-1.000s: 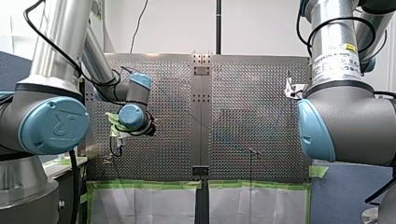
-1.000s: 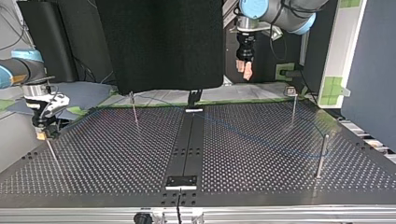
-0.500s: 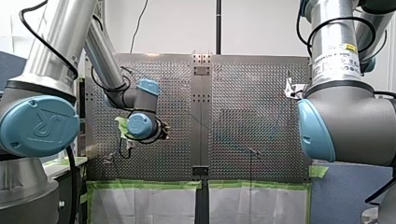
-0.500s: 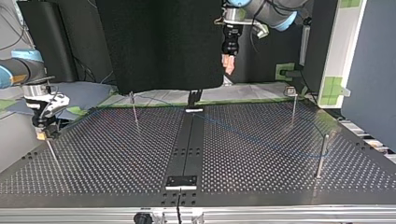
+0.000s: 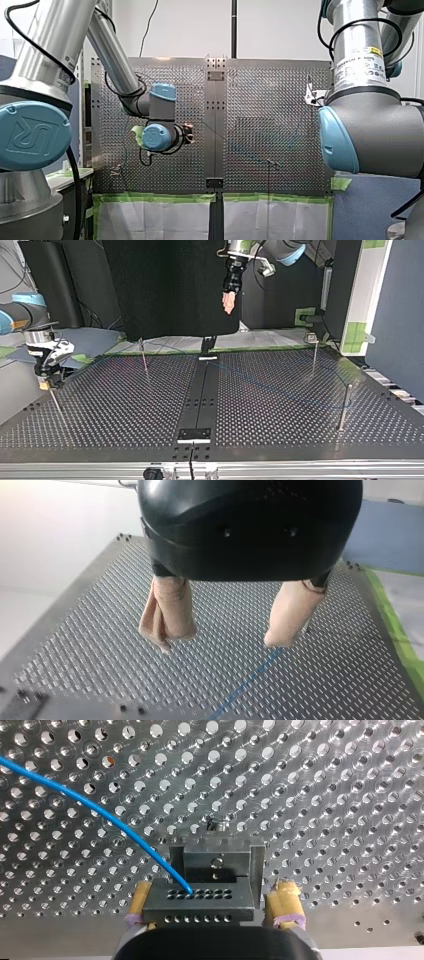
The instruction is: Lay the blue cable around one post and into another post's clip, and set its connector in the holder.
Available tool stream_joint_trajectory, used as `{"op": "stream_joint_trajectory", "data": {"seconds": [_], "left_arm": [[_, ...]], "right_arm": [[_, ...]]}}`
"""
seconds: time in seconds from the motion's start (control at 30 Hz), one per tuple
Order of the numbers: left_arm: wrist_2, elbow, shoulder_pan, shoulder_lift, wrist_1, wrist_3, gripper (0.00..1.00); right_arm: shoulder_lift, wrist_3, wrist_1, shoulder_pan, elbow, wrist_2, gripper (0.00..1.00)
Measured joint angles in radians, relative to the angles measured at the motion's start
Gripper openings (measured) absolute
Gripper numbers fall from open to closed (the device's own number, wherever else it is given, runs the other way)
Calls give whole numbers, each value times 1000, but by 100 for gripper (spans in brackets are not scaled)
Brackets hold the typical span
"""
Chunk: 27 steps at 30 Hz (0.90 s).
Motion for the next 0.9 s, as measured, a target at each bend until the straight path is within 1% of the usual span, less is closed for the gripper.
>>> {"op": "stream_joint_trajectory", "data": {"seconds": [0.17, 0.3, 0.47, 0.7, 0.77, 0.9], "left_arm": [[-35, 0, -42, 0, 40, 14, 98], [-64, -1, -72, 0, 43, 25, 98], [-97, -6, -119, 0, 53, 18, 98], [-103, -17, -178, 0, 57, 20, 98], [-102, -18, -185, 0, 56, 21, 98], [-93, -19, -186, 0, 56, 18, 98]], "right_arm": [[0, 0, 0, 0, 0, 0, 100], [0, 0, 0, 0, 0, 0, 100], [0, 0, 0, 0, 0, 0, 100], [0, 0, 0, 0, 0, 0, 100], [0, 0, 0, 0, 0, 0, 100], [0, 0, 0, 0, 0, 0, 100]]}}
